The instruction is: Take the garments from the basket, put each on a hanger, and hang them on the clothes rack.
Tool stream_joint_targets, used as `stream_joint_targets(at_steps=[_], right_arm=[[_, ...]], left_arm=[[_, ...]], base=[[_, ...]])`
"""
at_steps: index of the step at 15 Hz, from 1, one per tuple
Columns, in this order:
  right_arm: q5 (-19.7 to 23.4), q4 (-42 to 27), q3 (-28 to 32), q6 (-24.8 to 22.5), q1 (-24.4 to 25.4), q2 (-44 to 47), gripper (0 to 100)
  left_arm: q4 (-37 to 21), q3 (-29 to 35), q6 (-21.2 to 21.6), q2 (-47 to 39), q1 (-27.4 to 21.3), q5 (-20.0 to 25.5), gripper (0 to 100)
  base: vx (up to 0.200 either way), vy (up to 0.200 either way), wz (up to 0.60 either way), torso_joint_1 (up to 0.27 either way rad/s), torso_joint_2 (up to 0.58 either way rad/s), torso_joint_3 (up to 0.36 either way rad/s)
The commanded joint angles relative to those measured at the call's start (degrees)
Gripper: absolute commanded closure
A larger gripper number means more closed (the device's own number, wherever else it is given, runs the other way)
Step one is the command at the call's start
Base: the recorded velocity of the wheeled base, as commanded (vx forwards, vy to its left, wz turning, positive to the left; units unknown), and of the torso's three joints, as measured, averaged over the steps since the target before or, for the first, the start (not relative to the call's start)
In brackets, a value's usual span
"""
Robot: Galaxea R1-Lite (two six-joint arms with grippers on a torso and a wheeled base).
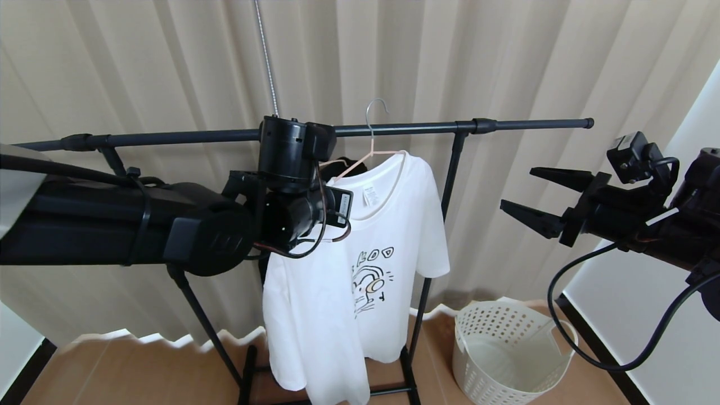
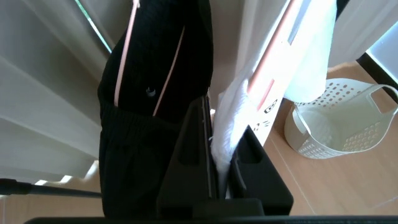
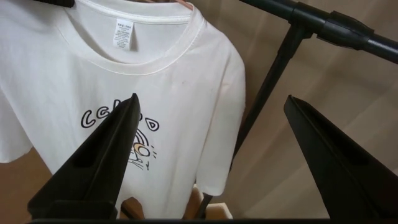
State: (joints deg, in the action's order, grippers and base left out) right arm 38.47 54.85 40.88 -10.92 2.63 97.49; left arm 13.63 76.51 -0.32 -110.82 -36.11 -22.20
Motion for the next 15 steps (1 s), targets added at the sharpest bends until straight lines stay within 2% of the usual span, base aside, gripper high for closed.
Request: stream_joint_targets(at_steps=[1, 7, 15], right_arm=[[0.0, 0.0, 0.0, -0.1, 0.0, 0.0, 0], [0.0, 0.1, 0.0, -0.1, 0.0, 0.0, 0], [0.0, 0.0, 0.1, -0.1, 0.0, 0.2, 0]], left_arm=[[0.0, 1.5, 0.0, -1.4, 0.0, -0.2, 100], [0.0, 5.8, 0.0, -5.4, 0.1, -4.2, 100], [0.0, 10.9, -0.7, -10.0, 2.3, -5.8, 100]], base=[[0.000, 0.000, 0.00, 0.000, 0.00, 0.000], [0.000, 0.000, 0.00, 0.000, 0.00, 0.000], [0.000, 0.000, 0.00, 0.000, 0.00, 0.000]])
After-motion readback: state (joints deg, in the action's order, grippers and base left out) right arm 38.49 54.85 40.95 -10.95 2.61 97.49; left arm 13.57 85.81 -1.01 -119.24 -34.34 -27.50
